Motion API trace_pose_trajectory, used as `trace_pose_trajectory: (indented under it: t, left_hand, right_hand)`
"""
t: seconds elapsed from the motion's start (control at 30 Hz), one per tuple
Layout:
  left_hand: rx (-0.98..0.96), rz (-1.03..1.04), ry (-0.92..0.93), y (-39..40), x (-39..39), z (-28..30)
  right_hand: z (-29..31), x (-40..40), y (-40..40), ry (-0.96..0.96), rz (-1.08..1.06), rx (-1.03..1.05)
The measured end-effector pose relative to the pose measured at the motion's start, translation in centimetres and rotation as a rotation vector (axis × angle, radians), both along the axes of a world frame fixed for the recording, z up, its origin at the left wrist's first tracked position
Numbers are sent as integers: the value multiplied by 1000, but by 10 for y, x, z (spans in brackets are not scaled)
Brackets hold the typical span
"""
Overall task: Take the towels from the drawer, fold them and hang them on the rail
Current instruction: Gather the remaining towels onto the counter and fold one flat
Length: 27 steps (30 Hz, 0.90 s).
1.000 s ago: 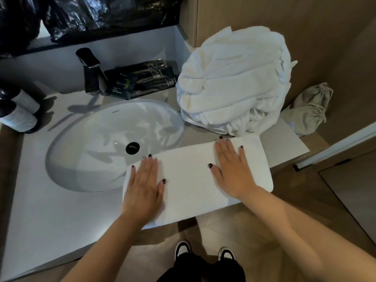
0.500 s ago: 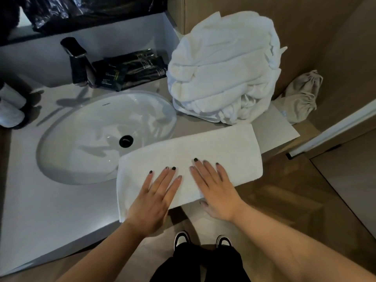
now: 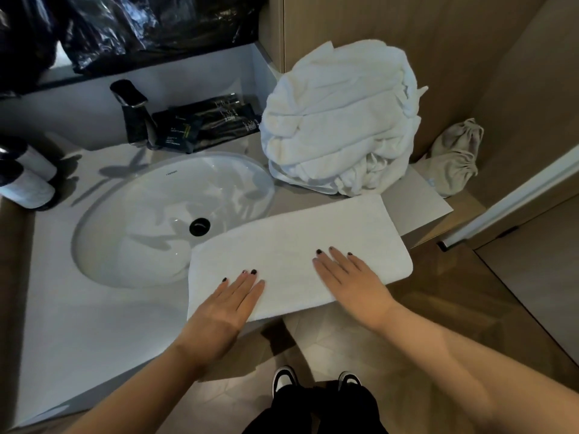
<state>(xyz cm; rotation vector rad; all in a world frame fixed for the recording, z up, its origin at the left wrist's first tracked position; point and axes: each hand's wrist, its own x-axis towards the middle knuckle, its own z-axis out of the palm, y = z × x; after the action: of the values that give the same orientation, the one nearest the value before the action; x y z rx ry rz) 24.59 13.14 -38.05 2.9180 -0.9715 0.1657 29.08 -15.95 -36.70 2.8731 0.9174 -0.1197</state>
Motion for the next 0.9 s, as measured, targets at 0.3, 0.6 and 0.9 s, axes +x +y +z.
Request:
trace_pose_trajectory:
  t: [0.3,0.6,0.9]
  left_hand:
    - [-178,127,339,61,7,20]
    - [-534,388,544,79,29,34]
    - [-840,902,288,45,49,12]
  right_hand:
    - [1,21,-60,135,-167,17]
    - [31,37,-111,271,-352,348]
    - [26,73,-120,337,-617,807]
